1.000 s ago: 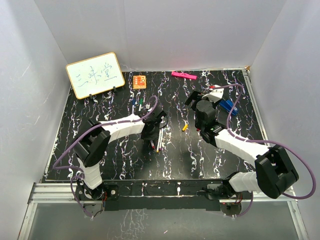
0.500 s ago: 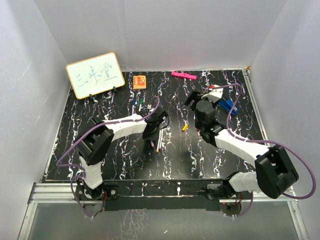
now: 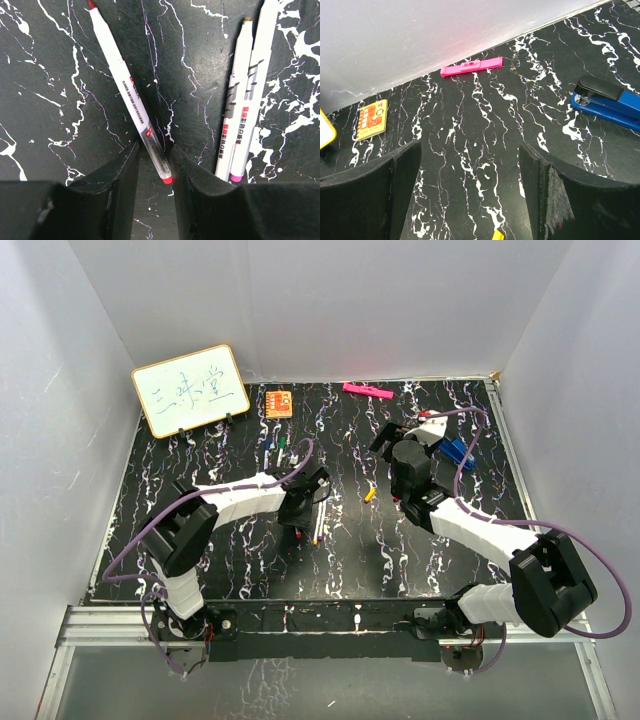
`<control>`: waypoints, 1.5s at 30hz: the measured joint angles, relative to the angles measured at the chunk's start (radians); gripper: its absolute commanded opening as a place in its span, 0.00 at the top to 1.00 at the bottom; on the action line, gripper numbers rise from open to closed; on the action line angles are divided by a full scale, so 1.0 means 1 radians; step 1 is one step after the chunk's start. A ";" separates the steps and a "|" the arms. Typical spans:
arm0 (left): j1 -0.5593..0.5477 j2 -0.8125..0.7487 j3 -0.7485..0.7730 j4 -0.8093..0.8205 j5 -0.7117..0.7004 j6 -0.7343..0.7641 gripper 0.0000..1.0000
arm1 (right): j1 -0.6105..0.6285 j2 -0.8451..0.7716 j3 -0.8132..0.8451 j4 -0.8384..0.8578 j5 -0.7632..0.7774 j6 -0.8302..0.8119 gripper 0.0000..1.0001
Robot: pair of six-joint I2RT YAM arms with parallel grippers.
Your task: Insert the pens into the pen caps
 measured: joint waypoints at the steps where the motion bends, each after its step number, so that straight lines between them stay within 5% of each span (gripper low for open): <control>1: 0.000 0.001 0.001 -0.001 0.000 0.003 0.69 | 0.000 0.000 0.000 -0.004 0.000 0.003 0.24; 17: 0.047 0.020 0.018 -0.008 0.056 0.024 0.71 | 0.000 0.000 0.000 -0.030 0.000 0.006 0.24; 29: 0.071 0.056 0.047 -0.043 0.076 0.013 1.00 | 0.000 0.003 0.000 -0.039 0.000 0.006 0.24; 45: 0.071 0.084 0.090 -0.085 0.077 0.055 1.00 | 0.000 0.042 0.002 -0.160 0.031 0.071 0.30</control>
